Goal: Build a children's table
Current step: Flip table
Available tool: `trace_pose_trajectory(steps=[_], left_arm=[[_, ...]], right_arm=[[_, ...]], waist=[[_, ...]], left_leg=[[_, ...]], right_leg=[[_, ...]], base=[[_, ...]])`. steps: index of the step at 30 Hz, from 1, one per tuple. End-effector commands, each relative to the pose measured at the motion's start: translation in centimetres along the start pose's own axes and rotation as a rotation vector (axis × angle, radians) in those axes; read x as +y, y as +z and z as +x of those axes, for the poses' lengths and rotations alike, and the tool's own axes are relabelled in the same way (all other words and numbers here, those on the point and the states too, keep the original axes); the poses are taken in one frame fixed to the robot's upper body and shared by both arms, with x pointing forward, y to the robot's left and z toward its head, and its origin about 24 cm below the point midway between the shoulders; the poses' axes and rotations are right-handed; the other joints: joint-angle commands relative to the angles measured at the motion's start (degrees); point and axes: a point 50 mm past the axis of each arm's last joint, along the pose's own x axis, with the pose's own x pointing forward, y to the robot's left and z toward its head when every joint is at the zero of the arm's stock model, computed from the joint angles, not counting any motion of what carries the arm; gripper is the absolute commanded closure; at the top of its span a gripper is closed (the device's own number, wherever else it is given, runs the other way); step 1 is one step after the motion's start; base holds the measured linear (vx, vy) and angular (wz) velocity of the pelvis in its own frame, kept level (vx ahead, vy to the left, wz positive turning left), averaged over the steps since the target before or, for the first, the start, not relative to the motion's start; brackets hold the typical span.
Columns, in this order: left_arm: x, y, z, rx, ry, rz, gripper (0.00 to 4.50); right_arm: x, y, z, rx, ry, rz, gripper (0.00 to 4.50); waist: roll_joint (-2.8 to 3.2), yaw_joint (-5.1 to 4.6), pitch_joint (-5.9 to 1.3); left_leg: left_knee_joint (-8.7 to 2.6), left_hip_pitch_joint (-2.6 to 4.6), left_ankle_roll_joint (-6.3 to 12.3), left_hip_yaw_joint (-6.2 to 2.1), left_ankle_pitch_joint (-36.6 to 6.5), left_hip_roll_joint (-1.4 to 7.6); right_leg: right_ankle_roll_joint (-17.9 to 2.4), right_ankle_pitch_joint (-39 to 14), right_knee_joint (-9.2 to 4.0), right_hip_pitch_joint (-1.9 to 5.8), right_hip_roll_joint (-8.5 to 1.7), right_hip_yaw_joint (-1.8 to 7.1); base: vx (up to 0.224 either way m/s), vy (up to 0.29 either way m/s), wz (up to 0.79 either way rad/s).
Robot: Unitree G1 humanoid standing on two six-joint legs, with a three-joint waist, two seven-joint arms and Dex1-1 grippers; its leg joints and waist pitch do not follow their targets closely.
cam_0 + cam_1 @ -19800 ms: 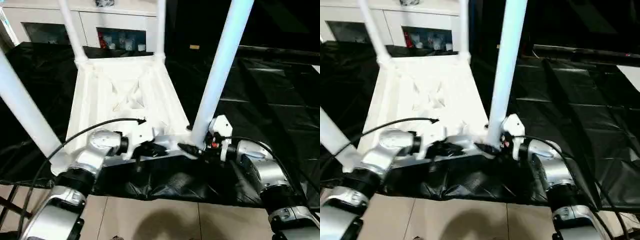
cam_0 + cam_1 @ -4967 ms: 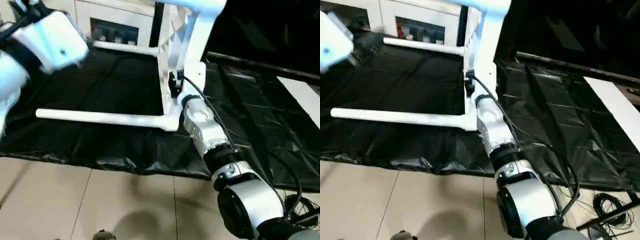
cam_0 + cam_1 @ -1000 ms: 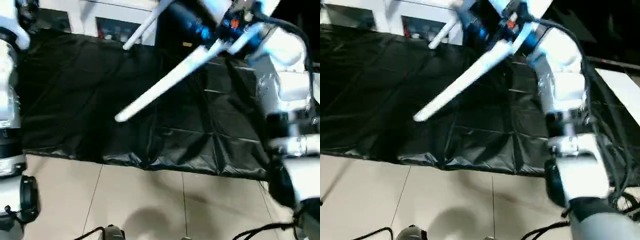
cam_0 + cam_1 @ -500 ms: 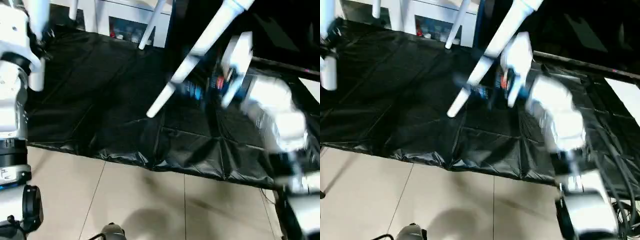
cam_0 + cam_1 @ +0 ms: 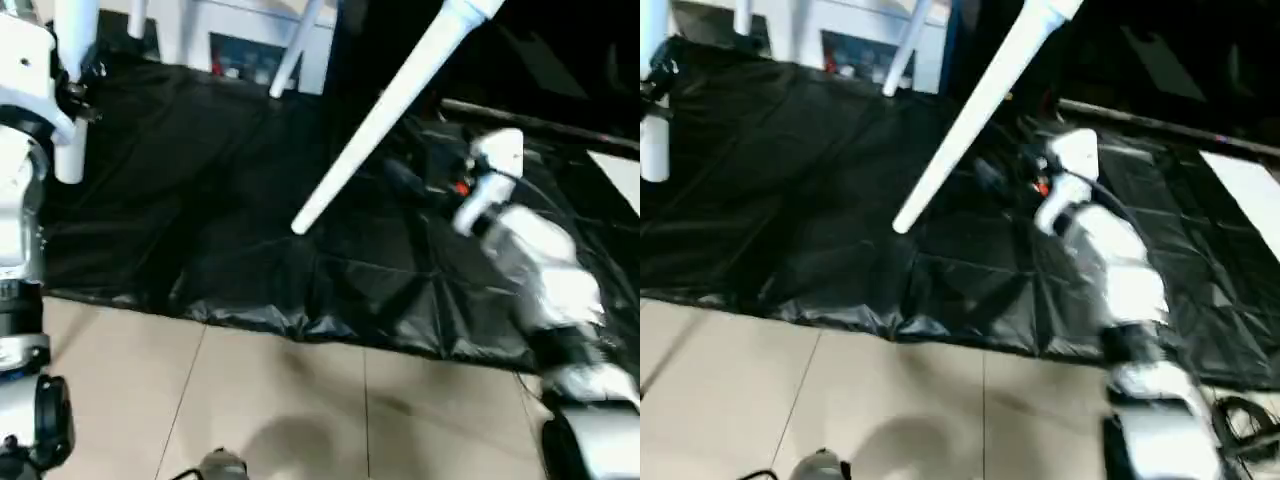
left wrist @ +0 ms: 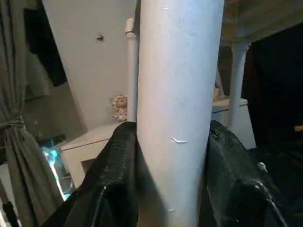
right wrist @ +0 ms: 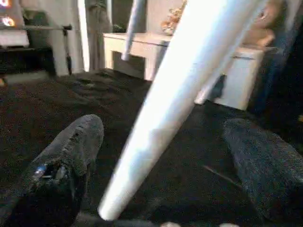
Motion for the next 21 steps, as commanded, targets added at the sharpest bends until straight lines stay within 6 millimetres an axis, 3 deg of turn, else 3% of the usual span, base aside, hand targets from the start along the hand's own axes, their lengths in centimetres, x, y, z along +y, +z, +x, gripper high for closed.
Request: trace_pose_trajectory(steps=[1, 6, 10, 13, 14, 19, 20, 21], left_arm=[[-0.1, 0.9, 0.1, -0.039, -0.023, -0.008, 2.78], [-0.1, 0.8, -0.3, -0.032, -0.069, -0.010, 2.78], [-0.4, 0.4, -0.7, -0.020, -0.119, -0.014, 2.78], [-1.1, -0.2, -0.9, -0.011, -0.173, -0.043, 2.79], [-1.7, -0.7, -1.0, -0.005, -0.204, -0.060, 2.79], [-3.5, -2.0, -1.2, 0.025, -0.273, -0.090, 2.80], [-4.1, -2.3, -1.3, 0.028, -0.292, -0.114, 2.80], [-4.5, -2.6, -1.3, 0.037, -0.307, -0.111, 2.81]], right_arm=[[-0.7, 0.2, 0.3, -0.022, -0.018, 0.026, 0.00], [-0.8, 0.1, 2.3, -0.004, -0.116, 0.071, 0.00], [-0.4, 0.1, 3.4, 0.006, -0.144, 0.102, 0.00], [1.2, 0.3, 4.1, -0.020, 0.039, 0.143, 0.00], [2.0, 0.3, 4.2, -0.031, 0.163, 0.158, 0.00], [3.7, -0.4, 3.9, 0.006, 0.397, 0.109, 0.00], [3.9, -0.6, 3.7, 0.013, 0.443, 0.100, 0.00], [4.0, -0.8, 3.5, 0.017, 0.463, 0.090, 0.00]], waist=[[2.26, -0.34, -4.41], [2.62, 0.17, -4.53], [2.86, 0.44, -4.44], [2.78, 0.48, -4.45], [2.93, 0.57, -4.48], [3.34, 1.04, -4.49], [3.58, 1.16, -4.59], [4.29, 1.37, -4.57]], left_leg=[[-4.27, 2.59, -5.99, -0.88, -20.89, 1.81], [-4.47, 2.50, -6.60, -0.88, -19.60, 1.74], [-4.57, 2.71, -7.08, -0.89, -21.92, 1.81], [-4.53, 2.56, -6.40, -0.89, -22.77, 1.80], [-4.60, 2.53, -6.20, -0.94, -22.43, 1.91], [-4.57, 2.69, -5.75, -0.86, -22.33, 1.96], [-4.56, 2.68, -5.75, -0.88, -22.02, 1.95], [-4.49, 2.78, -5.90, -0.97, -22.63, 1.91]], right_leg=[[-9.37, -12.57, -4.27, 1.34, -5.06, 2.66], [-10.69, -9.46, -3.67, 1.50, -4.92, 2.53], [-10.66, -10.01, -3.65, 1.32, -4.98, 2.55], [-10.59, -10.24, -3.64, 1.52, -5.03, 2.65], [-10.62, -9.47, -3.64, 1.64, -5.00, 2.63], [-10.81, -8.31, -3.74, 1.66, -4.94, 2.66], [-11.04, -7.43, -3.59, 1.69, -4.79, 2.61], [-11.38, -7.57, -3.52, 1.56, -4.86, 2.63]], base=[[0.000, 0.000, 0.00], [0.000, 0.000, 0.00], [0.000, 0.000, 0.00], [0.000, 0.000, 0.00], [0.000, 0.000, 0.00], [0.000, 0.000, 0.00], [0.000, 0.000, 0.00], [0.000, 0.000, 0.00]])
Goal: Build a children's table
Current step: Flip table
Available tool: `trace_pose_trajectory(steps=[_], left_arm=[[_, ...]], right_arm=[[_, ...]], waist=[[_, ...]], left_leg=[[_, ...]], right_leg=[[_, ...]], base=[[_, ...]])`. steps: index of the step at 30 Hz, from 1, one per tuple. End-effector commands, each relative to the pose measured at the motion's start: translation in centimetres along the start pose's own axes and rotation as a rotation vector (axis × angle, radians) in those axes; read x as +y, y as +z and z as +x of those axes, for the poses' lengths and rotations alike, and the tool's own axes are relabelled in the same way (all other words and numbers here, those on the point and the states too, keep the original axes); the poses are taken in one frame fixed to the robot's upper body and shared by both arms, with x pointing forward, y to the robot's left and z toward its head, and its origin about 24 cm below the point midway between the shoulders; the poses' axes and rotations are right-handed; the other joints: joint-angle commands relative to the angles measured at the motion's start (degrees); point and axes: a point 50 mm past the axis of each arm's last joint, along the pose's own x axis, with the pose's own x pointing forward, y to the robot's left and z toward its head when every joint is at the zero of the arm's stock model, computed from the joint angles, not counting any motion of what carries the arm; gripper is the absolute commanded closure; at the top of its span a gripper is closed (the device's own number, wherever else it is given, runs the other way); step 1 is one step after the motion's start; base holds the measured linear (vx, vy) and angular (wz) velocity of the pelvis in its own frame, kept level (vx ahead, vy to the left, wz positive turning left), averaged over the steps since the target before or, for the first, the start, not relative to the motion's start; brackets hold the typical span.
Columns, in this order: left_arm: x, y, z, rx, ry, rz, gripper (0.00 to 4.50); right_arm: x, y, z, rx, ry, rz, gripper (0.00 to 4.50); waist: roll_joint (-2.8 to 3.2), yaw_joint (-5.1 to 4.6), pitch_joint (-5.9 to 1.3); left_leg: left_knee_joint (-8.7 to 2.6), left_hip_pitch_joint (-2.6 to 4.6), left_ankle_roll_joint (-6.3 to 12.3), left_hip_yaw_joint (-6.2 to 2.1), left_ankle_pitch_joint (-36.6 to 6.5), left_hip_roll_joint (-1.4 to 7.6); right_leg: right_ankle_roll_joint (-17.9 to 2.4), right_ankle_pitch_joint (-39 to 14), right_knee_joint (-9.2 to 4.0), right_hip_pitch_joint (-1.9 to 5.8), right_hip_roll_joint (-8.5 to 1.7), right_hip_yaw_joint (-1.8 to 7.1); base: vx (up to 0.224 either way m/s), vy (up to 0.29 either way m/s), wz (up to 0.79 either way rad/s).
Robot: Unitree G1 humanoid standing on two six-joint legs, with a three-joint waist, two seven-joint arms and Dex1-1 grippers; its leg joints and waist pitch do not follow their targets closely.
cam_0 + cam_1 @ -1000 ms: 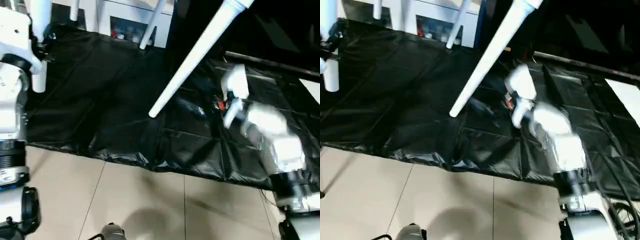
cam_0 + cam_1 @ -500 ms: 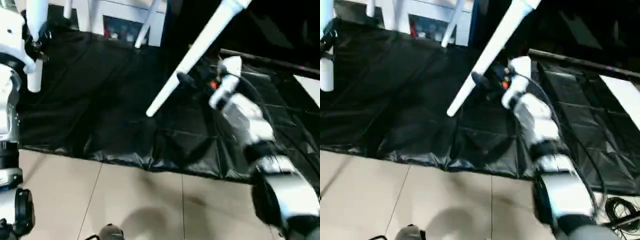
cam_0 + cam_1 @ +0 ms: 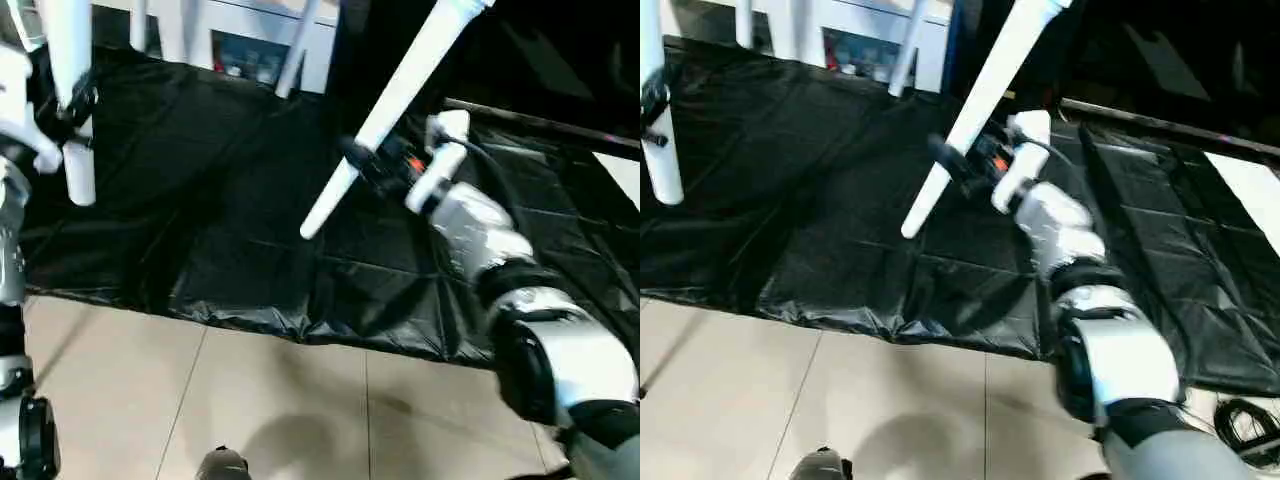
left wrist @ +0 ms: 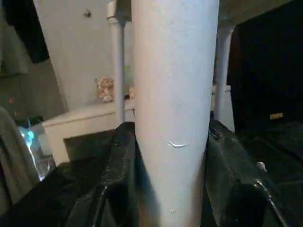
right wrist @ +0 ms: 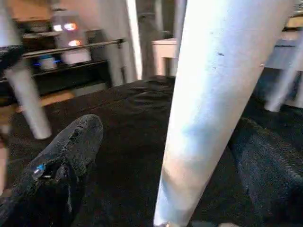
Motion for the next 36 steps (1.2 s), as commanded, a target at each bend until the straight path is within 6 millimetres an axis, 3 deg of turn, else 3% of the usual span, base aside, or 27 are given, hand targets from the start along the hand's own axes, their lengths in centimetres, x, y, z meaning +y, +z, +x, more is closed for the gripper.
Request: trace_pose_trajectory(steps=[1, 3, 5, 7, 9, 10, 11, 13, 18, 19, 20, 21, 23, 27, 28, 29, 30, 31, 32, 33, 34, 35, 36], left_arm=[[-4.7, -0.6, 1.3, 0.002, -0.226, 0.006, 2.81], [-5.5, -0.9, 1.5, 0.008, -0.247, -0.005, 2.81], [-5.9, -1.1, 1.5, 0.012, -0.262, -0.013, 2.81], [-6.1, -1.2, 1.5, 0.014, -0.268, -0.016, 2.81], [-6.7, -1.6, 1.5, 0.025, -0.281, -0.031, 2.81], [-6.9, -2.0, 1.4, 0.039, -0.284, -0.037, 2.81], [-7.1, -2.4, 1.3, 0.052, -0.284, -0.041, 2.81], [-7.0, -3.4, 1.1, 0.094, -0.269, -0.041, 2.81], [-6.1, -6.3, 0.2, 0.220, -0.192, -0.056, 2.81], [-5.9, -6.7, 0.0, 0.233, -0.178, -0.054, 2.25], [-5.5, -7.7, -0.6, 0.265, -0.155, -0.068, 2.25], [-5.3, -8.2, -0.9, 0.280, -0.144, -0.077, 2.11], [-4.5, -9.0, -1.9, 0.284, -0.101, -0.105, 1.92], [-4.1, -9.2, -2.7, 0.242, -0.069, -0.165, 1.69], [-4.1, -9.2, -3.1, 0.229, -0.071, -0.181, 1.69], [-4.1, -9.1, -3.6, 0.205, -0.072, -0.211, 1.33], [-4.3, -9.1, -4.3, 0.182, -0.076, -0.236, 1.27], [-4.4, -9.1, -4.7, 0.169, -0.083, -0.252, 1.27], [-4.6, -9.1, -5.5, 0.147, -0.084, -0.275, 1.29], [-4.7, -9.1, -5.8, 0.139, -0.082, -0.282, 1.25], [-5.0, -9.0, -6.4, 0.125, -0.085, -0.288, 1.09], [-5.2, -9.0, -6.7, 0.123, -0.087, -0.285, 0.90], [-5.8, -8.9, -7.7, 0.124, -0.091, -0.283, 0.81]], right_arm=[[2.8, -0.6, 2.0, 0.050, 0.236, -0.064, 0.00], [2.7, -0.9, 1.3, 0.048, 0.246, -0.082, 0.00], [2.5, -0.9, 0.8, 0.036, 0.241, -0.091, 0.00], [2.4, -0.9, 0.5, 0.030, 0.238, -0.095, 0.00], [2.0, -0.9, -0.6, 0.012, 0.221, -0.114, 0.00], [1.9, -0.9, -1.1, 0.004, 0.212, -0.123, 0.00], [1.9, -0.9, -1.4, -0.001, 0.205, -0.129, 0.00], [2.0, -0.9, -1.6, -0.011, 0.194, -0.142, 0.00], [1.5, -1.5, -1.7, -0.003, 0.059, -0.182, 0.00], [1.5, -1.6, -1.7, -0.008, 0.040, -0.191, 0.00], [1.5, -1.9, -1.6, -0.021, -0.017, -0.204, 0.00], [1.5, -2.0, -1.6, -0.028, -0.046, -0.207, 0.00], [1.9, -3.1, -2.1, -0.042, -0.118, -0.224, 0.00], [2.0, -4.1, -3.2, -0.057, -0.208, -0.211, 0.00], [2.0, -4.5, -3.7, -0.059, -0.223, -0.208, 0.00], [2.1, -5.0, -4.3, -0.057, -0.248, -0.211, 0.00], [2.4, -5.6, -5.1, -0.053, -0.266, -0.215, 0.00], [2.5, -6.0, -5.6, -0.046, -0.279, -0.225, 0.00], [2.7, -6.6, -6.5, -0.037, -0.309, -0.237, 0.00], [2.8, -6.8, -6.8, -0.034, -0.323, -0.241, 0.00], [3.0, -7.3, -7.6, -0.021, -0.358, -0.253, 0.00], [3.1, -7.5, -8.1, -0.015, -0.376, -0.257, 0.00], [3.7, -8.1, -9.1, -0.001, -0.414, -0.263, 0.00]], waist=[[3.74, -0.24, -4.80], [3.68, -0.03, -4.74], [4.26, 0.52, -4.73], [4.19, 1.04, -4.73], [4.75, 1.51, -4.61], [4.60, 1.51, -4.52], [4.45, 1.53, -4.62], [4.78, 1.38, -4.65], [4.53, 0.70, -4.43], [4.53, 0.70, -4.43], [4.46, 0.60, -4.08], [4.40, 0.37, -3.97], [4.29, 0.14, -4.03], [4.75, 0.18, -4.27], [5.25, 0.22, -4.48], [5.36, 0.09, -4.42], [5.69, 0.19, -4.43], [5.36, 0.15, -4.45], [6.11, 0.17, -4.44], [5.54, -0.06, -4.42], [6.53, -0.09, -4.48], [5.91, -0.36, -4.32], [6.08, -0.57, -4.26]], left_leg=[[-4.50, 2.87, -5.94, -0.95, -22.94, 1.98], [-4.49, 3.09, -6.00, -0.94, -24.25, 2.06], [-4.45, 3.23, -5.98, -0.98, -24.51, 2.14], [-4.48, 3.35, -5.88, -0.93, -25.19, 2.17], [-4.48, 3.59, -5.97, -1.01, -27.28, 2.20], [-4.52, 3.52, -5.86, -0.99, -27.58, 2.14], [-4.68, 3.16, -5.94, -1.24, -27.02, 2.07], [-4.72, 3.10, -6.02, -1.43, -27.72, 2.04], [-4.94, 2.98, -6.37, -1.77, -28.85, 2.01], [-4.94, 2.98, -6.37, -1.77, -28.85, 2.01], [-4.89, 3.12, -6.24, -1.77, -29.90, 1.86], [-4.96, 3.23, -6.28, -1.82, -30.95, 1.83], [-5.15, 3.49, -6.03, -2.19, -32.29, 1.86], [-5.38, 3.51, -5.83, -2.07, -31.03, 2.07], [-5.32, 3.45, -5.88, -1.96, -30.39, 2.04], [-5.33, 3.32, -5.73, -1.85, -30.67, 1.98], [-5.36, 3.17, -5.62, -1.79, -29.99, 2.03], [-5.38, 3.07, -5.47, -1.74, -29.93, 2.12], [-5.32, 3.09, -5.35, -1.76, -30.07, 2.02], [-5.36, 2.98, -4.92, -1.55, -29.12, 2.05], [-5.23, 3.05, -4.98, -1.59, -29.26, 1.90], [-5.30, 3.00, -4.58, -1.40, -29.23, 1.88], [-5.31, 3.04, -4.47, -1.47, -29.37, 1.93]], right_leg=[[-11.52, -7.82, -3.56, 1.51, -4.90, 2.61], [-11.89, -8.87, -3.77, 1.36, -4.93, 2.60], [-11.87, -8.75, -3.80, 1.26, -4.99, 2.64], [-11.93, -9.12, -3.92, 1.18, -4.88, 2.61], [-11.73, -11.05, -4.12, 0.95, -4.97, 2.72], [-11.45, -11.72, -4.37, 0.99, -4.97, 2.75], [-10.90, -12.27, -4.29, 1.50, -5.01, 2.70], [-10.35, -14.09, -4.43, 1.45, -5.19, 2.69], [-9.00, -20.52, -5.24, 1.32, -5.64, 2.69], [-9.00, -20.52, -5.24, 1.32, -5.64, 2.69], [-8.55, -22.68, -5.65, 0.88, -5.63, 2.72], [-8.20, -24.41, -5.74, 0.88, -5.62, 2.69], [-5.52, -31.27, -6.58, 0.96, -6.14, 2.65], [-7.03, -26.40, -6.23, 0.86, -5.85, 2.85], [-8.05, -23.12, -5.86, 0.80, -5.72, 2.95], [-8.66, -21.19, -5.70, 0.82, -5.49, 2.96], [-9.26, -19.00, -5.51, 0.96, -5.53, 3.03], [-9.42, -18.29, -5.51, 1.12, -5.59, 3.04], [-9.59, -17.95, -5.40, 1.17, -5.54, 3.05], [-9.76, -16.56, -5.48, 1.28, -5.35, 3.11], [-9.98, -16.19, -5.35, 1.18, -5.21, 3.15], [-9.81, -16.34, -5.61, 1.36, -5.04, 3.12], [-9.52, -17.46, -5.77, 1.40, -5.09, 3.18]], base=[[0.000, 0.000, 0.00], [0.000, 0.000, 0.00], [0.000, 0.000, 0.00], [0.000, 0.000, 0.00], [0.000, 0.000, 0.00], [0.000, 0.000, 0.00], [0.000, 0.000, 0.00], [0.000, 0.000, 0.00], [0.000, 0.000, 0.00], [0.000, 0.000, 0.00], [0.000, 0.000, 0.00], [0.000, 0.000, 0.00], [0.000, 0.000, 0.00], [0.000, 0.000, 0.00], [0.000, 0.000, 0.00], [0.000, 0.000, 0.00], [0.000, 0.000, 0.00], [0.000, 0.000, 0.00], [0.000, 0.000, 0.00], [0.000, 0.000, 0.00], [0.000, 0.000, 0.00], [0.000, 0.000, 0.00], [0.000, 0.000, 0.00]])
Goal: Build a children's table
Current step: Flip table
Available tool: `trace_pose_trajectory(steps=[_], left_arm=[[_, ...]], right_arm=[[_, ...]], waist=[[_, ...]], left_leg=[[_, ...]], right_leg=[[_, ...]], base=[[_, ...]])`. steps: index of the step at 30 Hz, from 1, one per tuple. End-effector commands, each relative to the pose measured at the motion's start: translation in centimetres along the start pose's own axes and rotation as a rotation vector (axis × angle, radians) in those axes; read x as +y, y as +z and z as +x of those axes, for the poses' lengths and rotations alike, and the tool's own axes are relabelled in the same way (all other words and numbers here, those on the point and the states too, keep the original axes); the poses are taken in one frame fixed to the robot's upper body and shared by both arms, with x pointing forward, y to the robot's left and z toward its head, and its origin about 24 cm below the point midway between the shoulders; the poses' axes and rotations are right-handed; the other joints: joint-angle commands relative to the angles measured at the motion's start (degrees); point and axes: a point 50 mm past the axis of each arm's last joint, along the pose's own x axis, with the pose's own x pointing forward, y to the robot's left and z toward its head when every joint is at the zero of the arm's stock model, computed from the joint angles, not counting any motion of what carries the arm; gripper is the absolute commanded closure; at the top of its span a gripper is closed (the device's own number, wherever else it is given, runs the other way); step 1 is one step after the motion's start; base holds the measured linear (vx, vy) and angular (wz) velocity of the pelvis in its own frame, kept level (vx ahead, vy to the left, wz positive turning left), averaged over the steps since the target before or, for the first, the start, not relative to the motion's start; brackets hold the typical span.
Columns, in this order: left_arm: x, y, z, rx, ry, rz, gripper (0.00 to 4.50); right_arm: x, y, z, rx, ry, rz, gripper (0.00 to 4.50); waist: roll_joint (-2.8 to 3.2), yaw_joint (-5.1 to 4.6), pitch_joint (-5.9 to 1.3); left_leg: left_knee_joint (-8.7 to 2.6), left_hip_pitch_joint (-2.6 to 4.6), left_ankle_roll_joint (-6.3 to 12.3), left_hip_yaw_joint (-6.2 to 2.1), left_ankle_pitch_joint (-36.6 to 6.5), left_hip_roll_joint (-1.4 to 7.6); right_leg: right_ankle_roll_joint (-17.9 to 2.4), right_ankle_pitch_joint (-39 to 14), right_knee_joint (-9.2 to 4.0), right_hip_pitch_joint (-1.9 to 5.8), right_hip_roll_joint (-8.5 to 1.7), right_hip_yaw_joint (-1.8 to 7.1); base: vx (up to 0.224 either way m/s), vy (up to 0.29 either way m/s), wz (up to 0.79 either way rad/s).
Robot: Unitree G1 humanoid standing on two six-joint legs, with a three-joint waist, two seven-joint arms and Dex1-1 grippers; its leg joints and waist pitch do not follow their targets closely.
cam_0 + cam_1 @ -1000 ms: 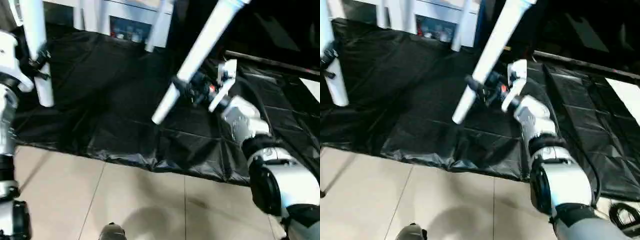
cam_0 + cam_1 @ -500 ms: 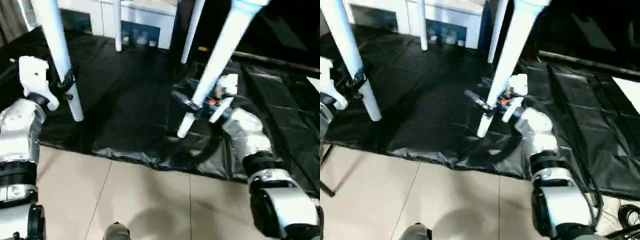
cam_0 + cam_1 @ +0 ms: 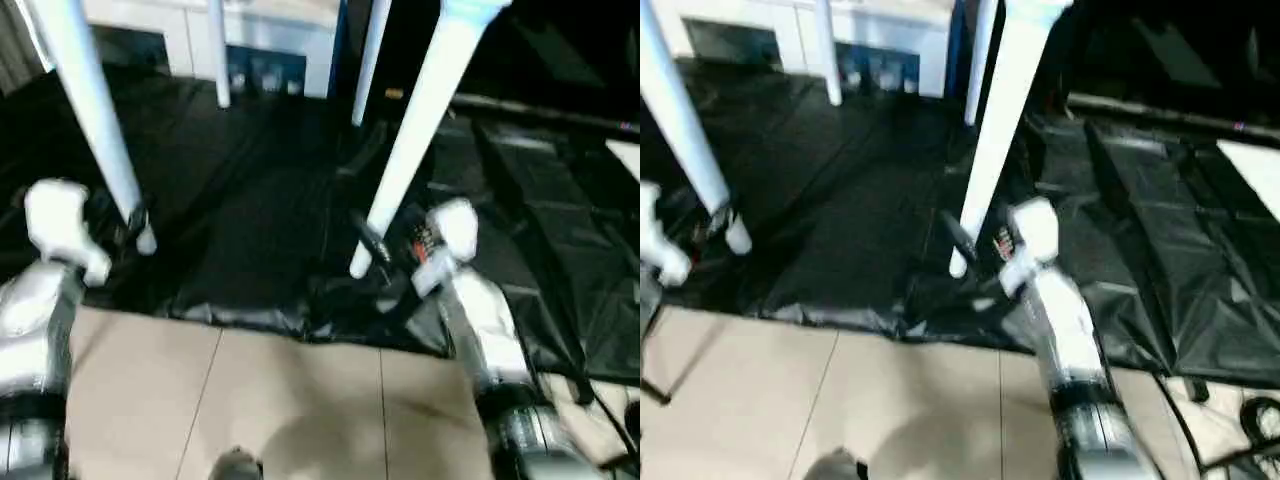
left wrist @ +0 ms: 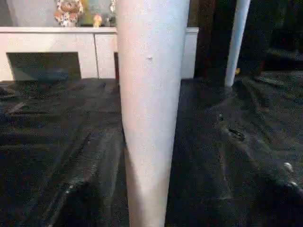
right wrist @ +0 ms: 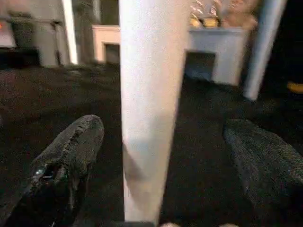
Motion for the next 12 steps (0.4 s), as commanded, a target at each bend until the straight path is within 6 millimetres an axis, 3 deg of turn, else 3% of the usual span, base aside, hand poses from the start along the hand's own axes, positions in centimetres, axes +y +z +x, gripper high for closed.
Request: trace_pose_trajectory(steps=[1, 3, 4, 6, 8, 10, 11, 12], left_arm=[[-1.8, 0.3, -0.8, -0.031, -0.052, 0.005, 0.83], [-3.2, 0.0, -2.0, -0.002, -0.049, 0.006, 0.86], [-3.2, 0.0, -2.0, -0.002, -0.049, 0.006, 0.86], [-5.3, -0.3, -3.7, 0.055, -0.029, -0.003, 0.86], [-6.8, -0.1, -5.0, 0.066, 0.033, -0.012, 0.86], [-7.4, -0.3, -5.6, 0.109, 0.051, 0.013, 0.86], [-7.6, -0.3, -5.8, 0.114, 0.053, 0.032, 0.86], [-7.9, -0.2, -6.1, 0.115, 0.056, 0.055, 0.86]], right_arm=[[-0.1, 0.3, -1.6, -0.007, -0.056, -0.048, 0.00], [0.2, -0.2, -3.4, 0.037, -0.108, -0.044, 0.00], [0.2, -0.2, -3.4, 0.038, -0.109, -0.044, 0.00], [0.5, -0.3, -5.5, 0.084, -0.189, -0.022, 0.00], [0.9, -0.3, -6.8, 0.126, -0.244, -0.010, 0.00], [1.1, -0.2, -7.3, 0.141, -0.246, -0.006, 0.00], [1.2, -0.2, -7.5, 0.142, -0.246, -0.008, 0.00], [1.3, -0.1, -7.6, 0.143, -0.254, -0.008, 0.00]], waist=[[2.29, -0.65, -4.32], [2.18, -1.15, -3.92], [2.11, -1.35, -3.87], [2.03, -2.02, -3.28], [1.96, -2.74, -3.22], [1.51, -3.44, -2.93], [1.65, -3.92, -2.79], [1.29, -4.41, -2.56]], left_leg=[[-5.09, 2.02, -4.24, -1.40, -28.72, 2.15], [-5.25, 2.17, -3.18, -1.27, -29.81, 2.09], [-5.22, 2.16, -3.15, -1.14, -29.79, 2.04], [-5.41, 2.19, -2.90, -1.18, -31.40, 2.16], [-5.37, 2.15, -3.10, -1.35, -31.83, 1.93], [-5.28, 2.02, -3.05, -1.42, -32.45, 1.64], [-4.89, 2.40, -2.92, -1.46, -33.02, 1.25], [-4.49, 2.47, -2.84, -1.60, -33.02, 0.91]], right_leg=[[-9.36, -16.97, -5.56, 1.49, -5.08, 3.16], [-8.25, -21.14, -6.15, 1.36, -4.87, 3.14], [-7.93, -22.19, -6.31, 1.24, -4.72, 3.23], [-6.41, -26.78, -7.06, 0.93, -4.57, 3.26], [-4.83, -30.23, -7.49, 1.02, -4.46, 3.11], [-2.33, -34.63, -8.46, 0.92, -4.43, 2.68], [-0.70, -38.08, -9.13, 0.45, -4.40, 2.43], [0.98, -41.79, -9.92, 0.37, -4.48, 1.90]], base=[[0.000, 0.000, 0.00], [0.000, 0.000, 0.00], [0.000, 0.000, 0.00], [0.000, 0.000, 0.00], [0.000, 0.000, 0.00], [0.000, 0.000, 0.00], [0.000, 0.000, 0.00], [0.000, 0.000, 0.00]])
